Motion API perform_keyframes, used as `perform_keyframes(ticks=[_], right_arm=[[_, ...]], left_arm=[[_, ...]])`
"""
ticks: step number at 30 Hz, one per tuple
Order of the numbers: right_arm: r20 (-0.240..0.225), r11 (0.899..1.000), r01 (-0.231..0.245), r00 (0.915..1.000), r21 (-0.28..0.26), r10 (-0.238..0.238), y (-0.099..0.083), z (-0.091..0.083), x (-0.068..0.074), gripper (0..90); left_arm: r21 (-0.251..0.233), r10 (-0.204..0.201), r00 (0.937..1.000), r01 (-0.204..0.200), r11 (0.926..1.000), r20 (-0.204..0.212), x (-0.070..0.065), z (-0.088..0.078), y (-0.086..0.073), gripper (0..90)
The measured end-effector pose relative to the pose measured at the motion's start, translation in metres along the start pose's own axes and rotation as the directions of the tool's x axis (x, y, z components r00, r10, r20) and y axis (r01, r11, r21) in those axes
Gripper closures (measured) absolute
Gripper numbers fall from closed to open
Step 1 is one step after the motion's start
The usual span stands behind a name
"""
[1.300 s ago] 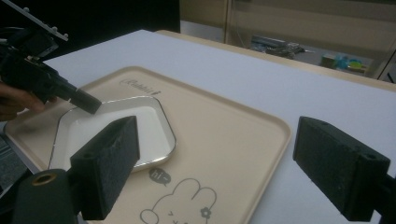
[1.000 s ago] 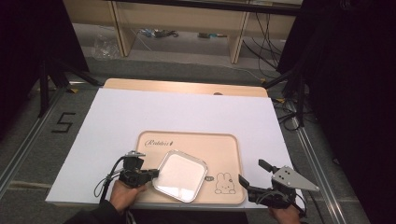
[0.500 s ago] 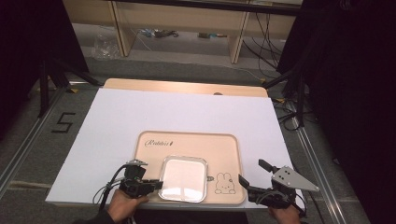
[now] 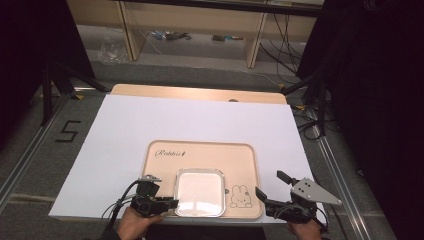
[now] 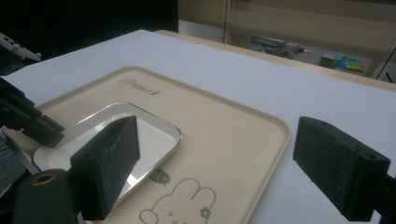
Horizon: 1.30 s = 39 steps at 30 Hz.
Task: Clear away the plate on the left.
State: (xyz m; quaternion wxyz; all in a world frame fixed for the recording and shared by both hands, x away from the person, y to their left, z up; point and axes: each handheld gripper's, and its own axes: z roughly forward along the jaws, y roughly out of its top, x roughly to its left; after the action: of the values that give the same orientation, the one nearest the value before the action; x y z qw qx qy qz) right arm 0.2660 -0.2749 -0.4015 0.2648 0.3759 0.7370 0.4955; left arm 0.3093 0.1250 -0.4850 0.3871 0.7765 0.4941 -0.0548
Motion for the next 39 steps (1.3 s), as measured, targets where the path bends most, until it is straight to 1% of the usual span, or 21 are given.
perform_keyframes(ticks=[3,4,7,9,10,11,12,14,17,20,21,24,25,26,27,28,30,31,32,37,39], right_arm=[[0.001,1.000,0.004,1.0000,0.000,-0.004,0.000,0.000,0.000,15.3],[0.001,1.000,0.003,1.0000,0.000,-0.003,0.000,0.000,0.000,15.3],[0.000,1.000,0.002,1.0000,-0.001,-0.002,0.000,0.000,0.000,15.3],[-0.002,1.000,-0.001,1.0000,-0.005,0.001,0.000,0.000,0.000,15.2],[-0.001,1.000,0.001,1.0000,-0.003,-0.001,0.000,0.000,0.000,15.2],[0.000,1.000,0.002,1.0000,-0.001,-0.002,0.000,0.000,0.000,15.3],[0.000,1.000,0.002,1.0000,-0.001,-0.002,0.000,0.000,0.000,15.3],[-0.001,1.000,0.000,1.0000,-0.001,0.000,0.000,0.000,0.000,15.3],[-0.003,1.000,-0.001,1.0000,-0.002,0.001,0.000,0.000,0.000,15.3],[-0.013,1.000,-0.011,0.9999,-0.003,0.011,0.000,0.001,0.001,15.3],[-0.014,1.000,-0.010,0.9998,-0.002,0.010,0.000,0.001,0.001,15.3],[-0.011,1.000,-0.007,0.9999,-0.006,0.007,0.000,0.001,0.000,15.3],[-0.015,1.000,-0.011,0.9998,-0.001,0.011,0.000,0.001,0.001,15.3],[-0.012,1.000,-0.006,0.9999,-0.006,0.006,0.000,0.001,0.000,15.3],[-0.011,1.000,-0.007,0.9999,-0.006,0.007,0.000,0.001,0.000,15.3],[-0.009,1.000,-0.006,0.9999,-0.005,0.006,0.000,0.001,0.000,15.2],[-0.014,1.000,-0.015,0.9998,-0.010,0.015,0.000,0.002,0.001,15.3],[-0.012,1.000,-0.012,0.9999,-0.016,0.012,-0.001,0.002,0.001,15.3],[-0.012,1.000,-0.012,0.9999,-0.018,0.011,-0.001,0.002,0.001,15.3],[-0.010,1.000,-0.010,0.9999,-0.017,0.010,-0.001,0.002,0.001,15.3],[-0.010,1.000,-0.010,0.9999,-0.017,0.010,-0.001,0.002,0.001,15.3]], left_arm=[[-0.028,-0.020,0.9998,0.020,0.9994,-0.001,-0.001,0.002,0.000,73.0],[-0.004,0.010,0.9999,-0.010,0.9999,0.013,0.000,0.001,0.000,72.8],[-0.020,0.011,0.9999,-0.011,0.9997,0.004,0.000,0.002,0.000,70.7],[0.000,0.008,0.9998,-0.008,1.0000,0.020,0.001,0.000,0.001,68.0],[-0.008,0.008,0.9996,-0.008,0.9999,0.027,0.001,-0.001,0.002,67.0],[-0.001,0.005,0.9998,-0.005,1.0000,0.018,0.001,-0.003,0.002,66.6],[-0.025,0.011,0.9999,-0.011,0.9996,0.011,0.000,-0.006,0.003,65.9],[-0.024,0.046,0.9990,-0.046,0.9987,0.002,0.000,-0.010,0.005,60.7],[-0.047,0.077,0.9969,-0.076,0.9960,0.018,-0.003,-0.011,0.006,55.3],[-0.065,0.116,0.9933,-0.115,0.9912,0.002,-0.009,-0.009,0.006,47.1],[-0.036,0.105,0.9943,-0.105,0.9938,-0.018,-0.011,-0.011,0.006,43.4],[-0.085,0.133,0.9910,-0.134,0.9873,-0.018,-0.012,-0.011,0.007,37.0],[-0.079,0.113,0.9932,-0.115,0.9902,-0.028,-0.014,-0.012,0.007,34.2],[-0.086,0.170,0.9851,-0.172,0.9814,-0.024,-0.010,-0.013,0.010,31.4],[-0.108,0.156,0.9872,-0.159,0.9814,-0.032,-0.011,-0.014,0.010,28.7],[-0.108,0.167,0.9849,-0.171,0.9793,-0.046,-0.010,-0.015,0.010,25.9],[-0.142,0.136,0.9893,-0.142,0.9797,-0.054,-0.010,-0.017,0.011,22.0],[-0.140,0.154,0.9864,-0.161,0.9770,-0.058,-0.008,-0.019,0.012,20.4],[-0.162,0.148,0.9871,-0.156,0.9743,-0.060,-0.008,-0.020,0.012,18.5],[-0.250,0.184,0.9801,-0.197,0.9481,-0.074,-0.009,-0.029,0.013,15.3],[-0.271,0.185,0.9806,-0.196,0.9424,-0.066,-0.007,-0.033,0.014,14.8]])
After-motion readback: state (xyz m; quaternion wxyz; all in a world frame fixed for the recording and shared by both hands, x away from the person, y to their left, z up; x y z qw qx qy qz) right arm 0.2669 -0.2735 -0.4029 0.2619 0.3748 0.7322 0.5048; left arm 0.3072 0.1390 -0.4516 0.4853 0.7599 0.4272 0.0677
